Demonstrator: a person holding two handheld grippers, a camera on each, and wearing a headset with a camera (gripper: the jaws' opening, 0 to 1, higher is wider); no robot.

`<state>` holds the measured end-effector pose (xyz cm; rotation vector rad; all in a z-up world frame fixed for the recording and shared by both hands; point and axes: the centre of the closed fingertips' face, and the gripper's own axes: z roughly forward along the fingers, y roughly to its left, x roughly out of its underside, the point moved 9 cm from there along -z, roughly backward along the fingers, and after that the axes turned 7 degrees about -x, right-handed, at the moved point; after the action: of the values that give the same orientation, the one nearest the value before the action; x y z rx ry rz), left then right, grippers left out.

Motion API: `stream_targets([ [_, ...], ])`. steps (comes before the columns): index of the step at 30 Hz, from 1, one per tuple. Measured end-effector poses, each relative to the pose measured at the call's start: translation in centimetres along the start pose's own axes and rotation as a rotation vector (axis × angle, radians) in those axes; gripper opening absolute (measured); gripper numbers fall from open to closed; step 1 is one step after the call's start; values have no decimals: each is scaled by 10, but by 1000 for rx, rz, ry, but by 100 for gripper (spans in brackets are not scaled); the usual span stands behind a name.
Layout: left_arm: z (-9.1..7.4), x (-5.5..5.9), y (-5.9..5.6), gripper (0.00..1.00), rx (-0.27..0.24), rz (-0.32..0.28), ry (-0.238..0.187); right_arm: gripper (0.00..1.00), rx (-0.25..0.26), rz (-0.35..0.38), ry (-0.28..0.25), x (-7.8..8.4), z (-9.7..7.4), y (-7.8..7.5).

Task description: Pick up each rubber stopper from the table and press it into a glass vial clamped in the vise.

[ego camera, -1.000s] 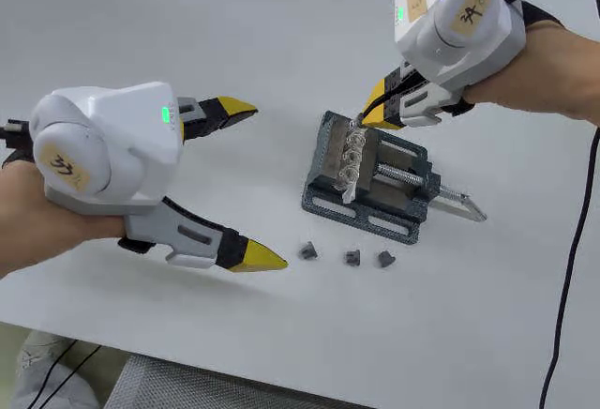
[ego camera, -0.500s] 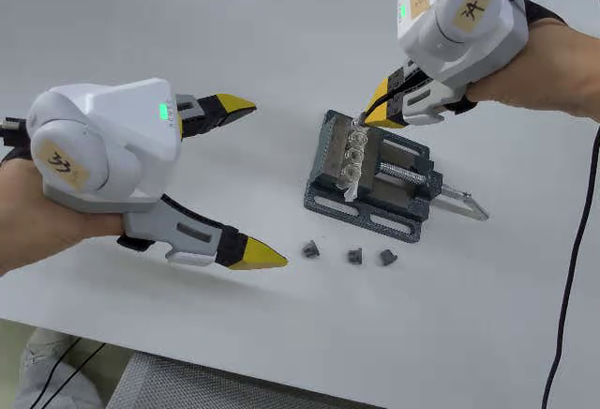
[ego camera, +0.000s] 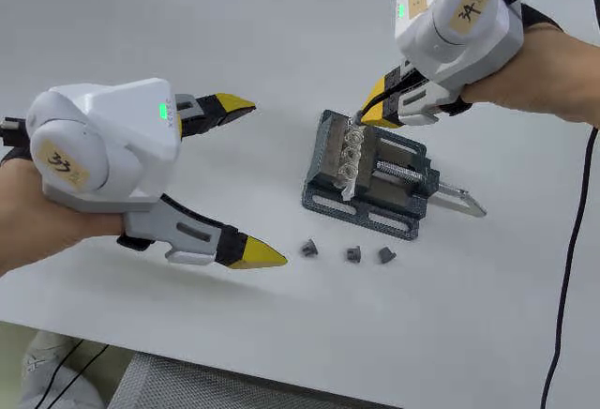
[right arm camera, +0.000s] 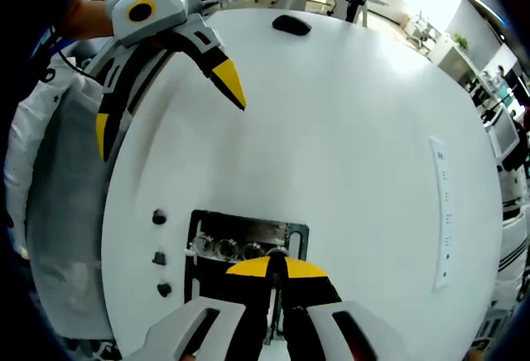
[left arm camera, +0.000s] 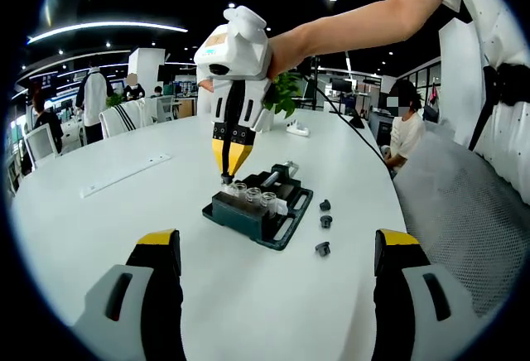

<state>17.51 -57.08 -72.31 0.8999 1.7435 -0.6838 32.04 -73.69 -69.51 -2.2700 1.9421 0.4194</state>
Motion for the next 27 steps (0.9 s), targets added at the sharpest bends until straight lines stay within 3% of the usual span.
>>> stream_targets([
  [9,-2,-3,0,97,-4,10,5,3,14,10,-20,1,-2,0],
  [16,-3,-6,-3,97,2,21,8,4,45,40,-65,4,-15,6],
  [27,-5,-18,-9,98,14,44,15,12,112,128,-151,22,-38,25],
])
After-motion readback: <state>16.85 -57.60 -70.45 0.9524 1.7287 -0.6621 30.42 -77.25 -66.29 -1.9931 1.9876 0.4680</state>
